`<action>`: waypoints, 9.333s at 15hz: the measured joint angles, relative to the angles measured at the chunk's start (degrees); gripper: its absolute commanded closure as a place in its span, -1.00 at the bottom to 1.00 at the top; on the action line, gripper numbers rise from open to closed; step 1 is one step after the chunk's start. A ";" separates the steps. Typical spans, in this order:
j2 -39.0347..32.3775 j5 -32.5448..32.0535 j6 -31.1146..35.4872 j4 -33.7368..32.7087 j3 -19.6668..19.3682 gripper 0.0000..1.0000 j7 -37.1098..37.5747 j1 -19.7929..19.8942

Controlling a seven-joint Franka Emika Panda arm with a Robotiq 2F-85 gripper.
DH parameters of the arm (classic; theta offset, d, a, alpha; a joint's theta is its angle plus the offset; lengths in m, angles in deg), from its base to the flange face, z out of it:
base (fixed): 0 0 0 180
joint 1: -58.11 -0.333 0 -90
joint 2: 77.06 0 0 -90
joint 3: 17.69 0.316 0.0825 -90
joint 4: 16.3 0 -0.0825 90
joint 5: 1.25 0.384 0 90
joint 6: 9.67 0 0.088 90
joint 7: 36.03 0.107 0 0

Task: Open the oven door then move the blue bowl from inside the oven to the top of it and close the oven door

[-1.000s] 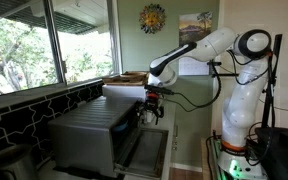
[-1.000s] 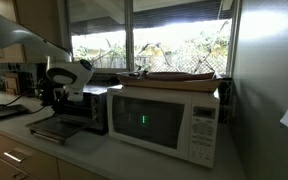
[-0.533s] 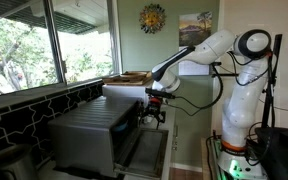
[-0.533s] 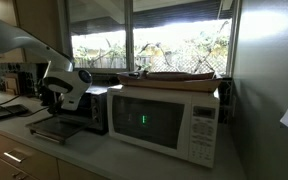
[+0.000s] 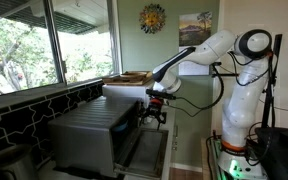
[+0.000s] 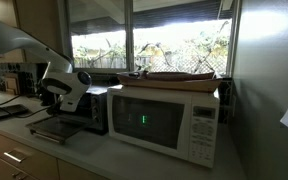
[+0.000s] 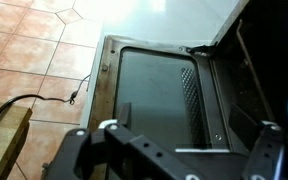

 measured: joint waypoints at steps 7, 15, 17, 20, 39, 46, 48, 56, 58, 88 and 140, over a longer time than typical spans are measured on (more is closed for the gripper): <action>-0.09 20.96 4.62 0.85 0.14 -1.00 -4.84 -0.65; -2.24 38.41 4.86 4.17 1.48 -1.00 -13.97 -2.60; -2.89 42.10 5.24 4.53 1.68 -1.00 -15.11 -2.90; -3.88 47.43 5.89 4.63 1.78 -1.00 -17.23 -3.27; -5.06 57.55 20.56 2.12 4.89 0.74 -23.33 -6.56; -4.77 57.55 22.50 1.09 4.85 0.98 -23.35 -6.59; -4.68 57.55 22.63 1.13 4.85 0.97 -23.35 -6.59; -2.65 49.07 24.26 1.26 4.88 0.97 -21.14 -6.83; -1.64 44.58 24.28 1.29 4.92 0.97 -19.22 -6.86; 18.60 -0.17 -1.27 4.81 3.35 0.97 10.41 -2.99; 5.89 -19.42 -17.71 -14.74 -6.24 -1.00 -24.35 3.46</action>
